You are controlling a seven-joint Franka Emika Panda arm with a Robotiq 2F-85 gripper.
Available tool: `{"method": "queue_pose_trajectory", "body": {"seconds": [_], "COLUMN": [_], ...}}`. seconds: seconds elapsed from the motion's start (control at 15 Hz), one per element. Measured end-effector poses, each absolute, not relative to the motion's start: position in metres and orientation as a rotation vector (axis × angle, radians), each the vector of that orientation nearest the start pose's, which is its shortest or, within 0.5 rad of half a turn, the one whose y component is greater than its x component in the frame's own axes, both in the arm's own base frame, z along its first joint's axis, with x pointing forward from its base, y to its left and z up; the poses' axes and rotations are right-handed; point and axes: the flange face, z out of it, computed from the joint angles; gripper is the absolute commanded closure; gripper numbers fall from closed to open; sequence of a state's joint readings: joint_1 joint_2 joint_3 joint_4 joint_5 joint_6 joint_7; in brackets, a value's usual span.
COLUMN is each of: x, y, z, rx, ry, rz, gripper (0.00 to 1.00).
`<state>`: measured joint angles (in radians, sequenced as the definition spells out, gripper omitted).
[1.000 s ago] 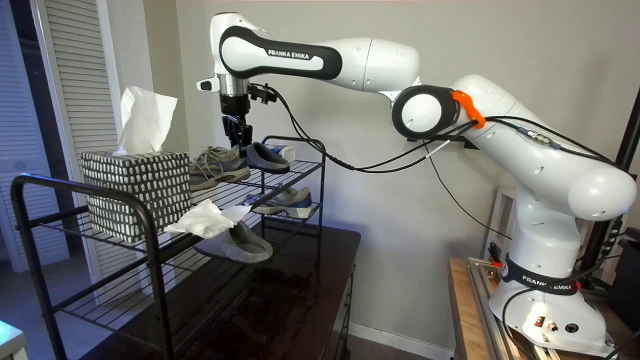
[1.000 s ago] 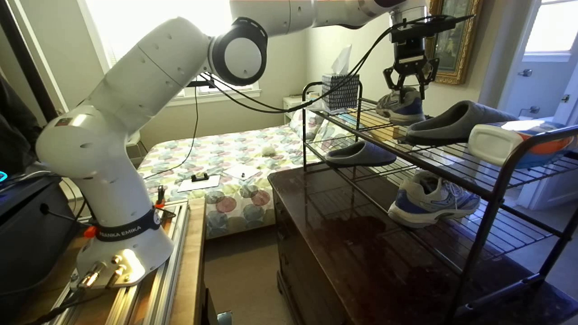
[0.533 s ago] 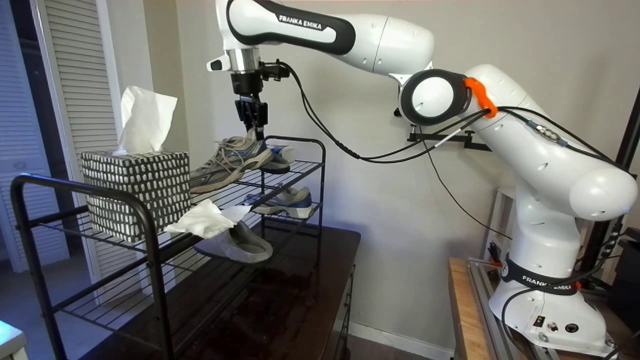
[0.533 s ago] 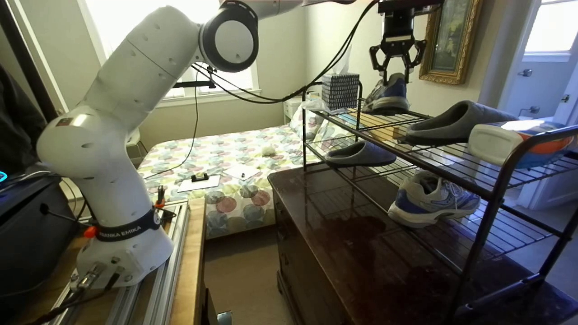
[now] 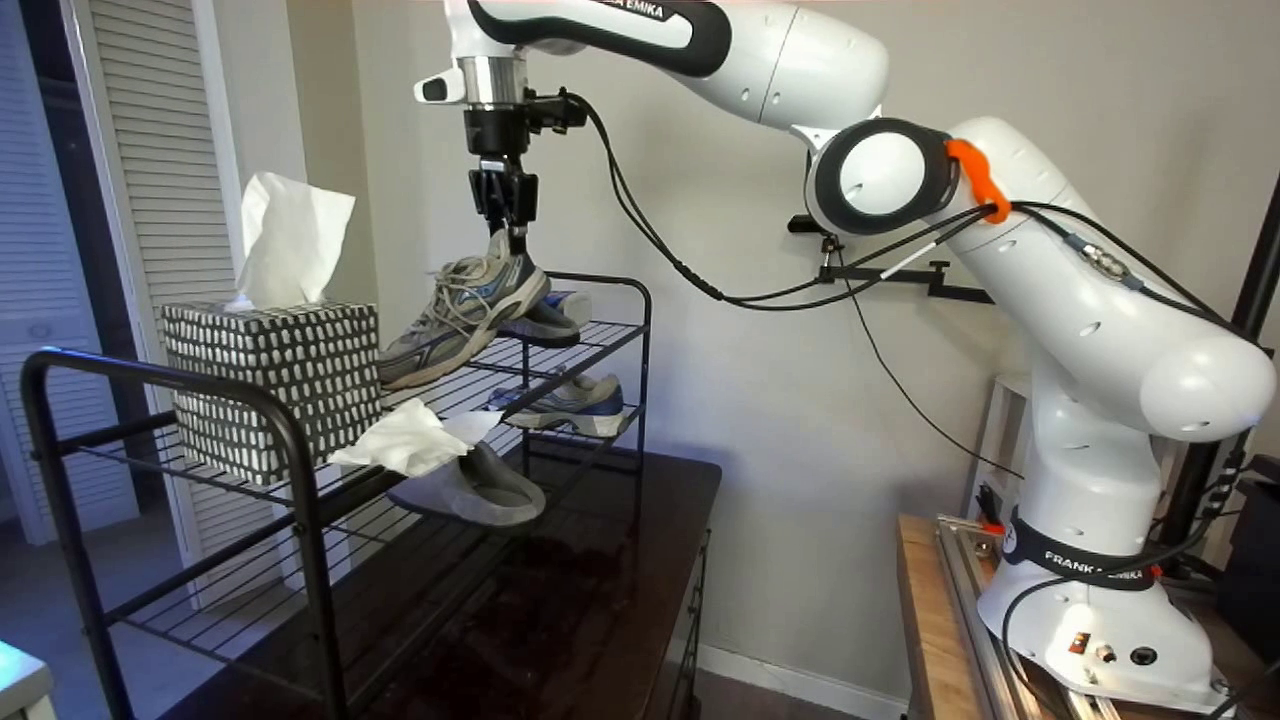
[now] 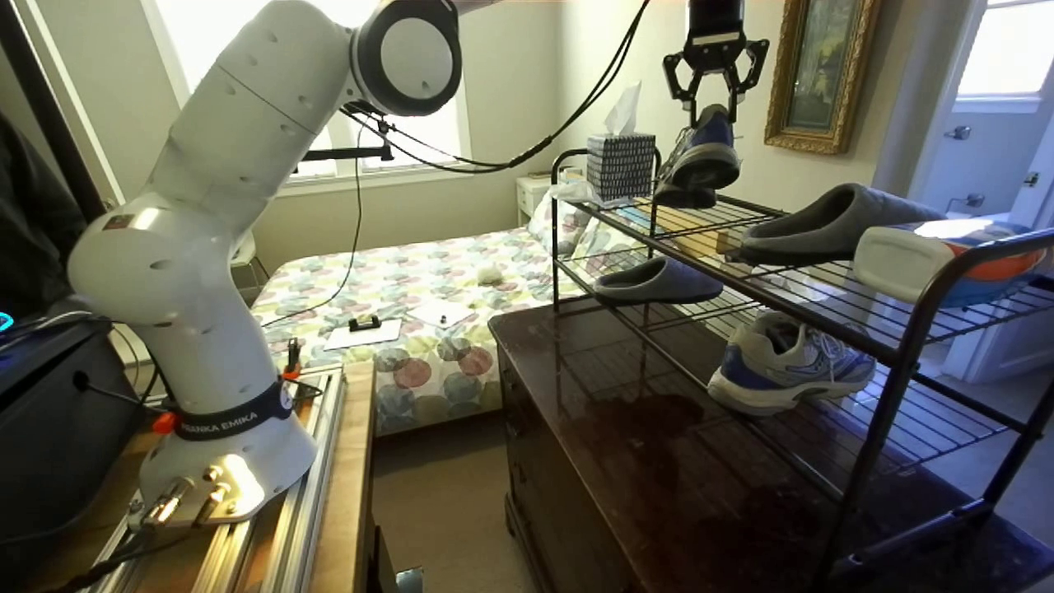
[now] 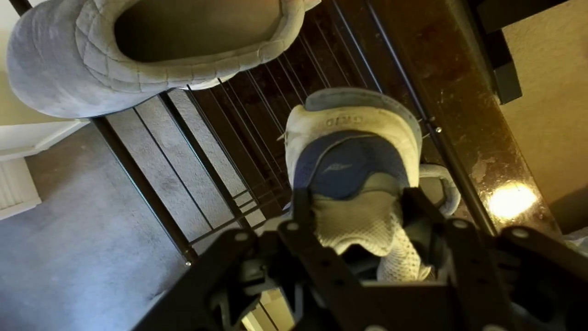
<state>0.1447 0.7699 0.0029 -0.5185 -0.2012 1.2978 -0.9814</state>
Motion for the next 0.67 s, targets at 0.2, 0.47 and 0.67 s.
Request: {"method": "queue_pose_trajectory", "body": {"seconds": [0.2,0.47,0.67], "x": [0.71,0.714,0.717], "y": [0.079,0.075,0.066], "z": [0.584,0.572,0.556], "rx": [-2.852,-2.856,-2.866], "ry": [-1.696,-1.687,-1.667], "rz": [0.117,0.152,0.233], "gripper": [0.72,0.72,0.72]}}
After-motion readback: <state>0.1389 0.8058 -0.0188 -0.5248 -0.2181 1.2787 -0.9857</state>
